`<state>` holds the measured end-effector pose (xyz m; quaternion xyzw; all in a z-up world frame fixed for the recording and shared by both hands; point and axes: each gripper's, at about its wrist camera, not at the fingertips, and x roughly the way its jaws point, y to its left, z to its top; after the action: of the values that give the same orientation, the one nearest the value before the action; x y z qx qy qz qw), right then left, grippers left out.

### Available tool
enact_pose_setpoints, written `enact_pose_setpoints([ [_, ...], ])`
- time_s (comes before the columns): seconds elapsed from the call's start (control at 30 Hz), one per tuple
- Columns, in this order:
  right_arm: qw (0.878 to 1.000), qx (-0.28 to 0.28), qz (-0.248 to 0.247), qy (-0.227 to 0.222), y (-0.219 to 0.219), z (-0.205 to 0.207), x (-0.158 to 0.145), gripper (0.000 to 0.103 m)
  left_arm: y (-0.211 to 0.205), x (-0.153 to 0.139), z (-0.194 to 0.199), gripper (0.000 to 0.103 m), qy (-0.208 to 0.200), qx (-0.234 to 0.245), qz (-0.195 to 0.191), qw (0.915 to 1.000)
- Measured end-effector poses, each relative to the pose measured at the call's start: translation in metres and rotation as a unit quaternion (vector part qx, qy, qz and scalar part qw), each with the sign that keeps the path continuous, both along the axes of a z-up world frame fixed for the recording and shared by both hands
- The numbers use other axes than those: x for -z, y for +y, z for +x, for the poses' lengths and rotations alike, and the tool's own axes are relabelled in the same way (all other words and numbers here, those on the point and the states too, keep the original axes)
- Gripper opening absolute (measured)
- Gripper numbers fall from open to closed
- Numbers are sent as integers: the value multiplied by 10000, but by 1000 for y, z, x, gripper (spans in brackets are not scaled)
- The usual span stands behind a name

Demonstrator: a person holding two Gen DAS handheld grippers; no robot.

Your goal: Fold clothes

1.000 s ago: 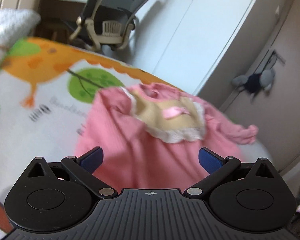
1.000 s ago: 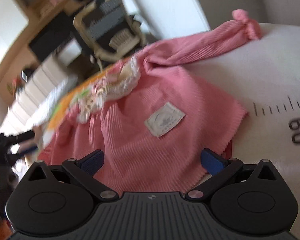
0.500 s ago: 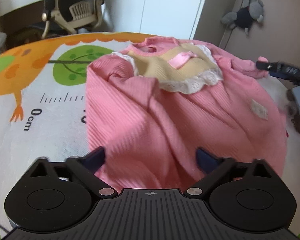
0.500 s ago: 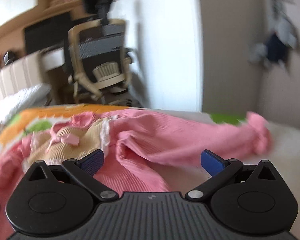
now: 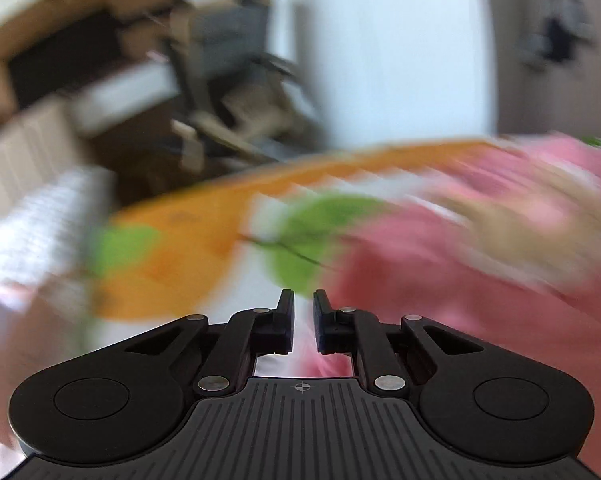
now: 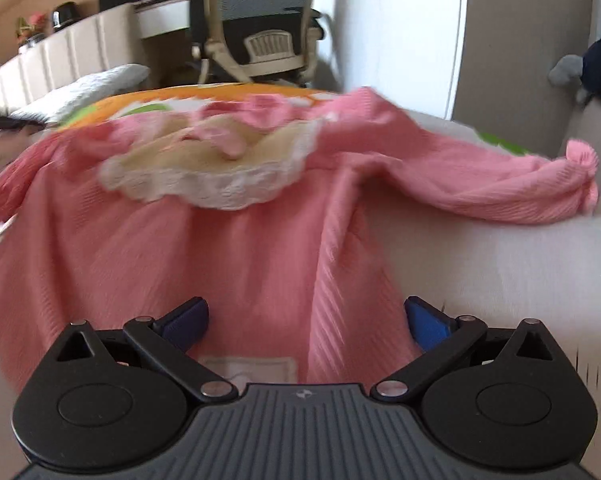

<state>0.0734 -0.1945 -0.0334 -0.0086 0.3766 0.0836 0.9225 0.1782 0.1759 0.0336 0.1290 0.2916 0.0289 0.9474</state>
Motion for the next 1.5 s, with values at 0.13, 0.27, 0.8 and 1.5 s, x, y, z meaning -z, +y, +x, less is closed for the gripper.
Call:
enact_pose_setpoints([
  [0.13,9993,133,325,126,-5,-36,-5,103,15,-26,-22,32,-356,-173,-639,9972],
  [0.27,9951,731,668,-61,-32,-31,-19,103,-25,-36,-52,76,-197,1082,-2266,9678],
  [0.8,9435,2955,1210,-885,-182,83,-21,76,-155,35,-68,93,922,2587,-2608,9255],
  [1.5,9560,-768,2811,-348,-23,106,-88,39,-198,-7,-50,87,964,2856,-1968,9330],
])
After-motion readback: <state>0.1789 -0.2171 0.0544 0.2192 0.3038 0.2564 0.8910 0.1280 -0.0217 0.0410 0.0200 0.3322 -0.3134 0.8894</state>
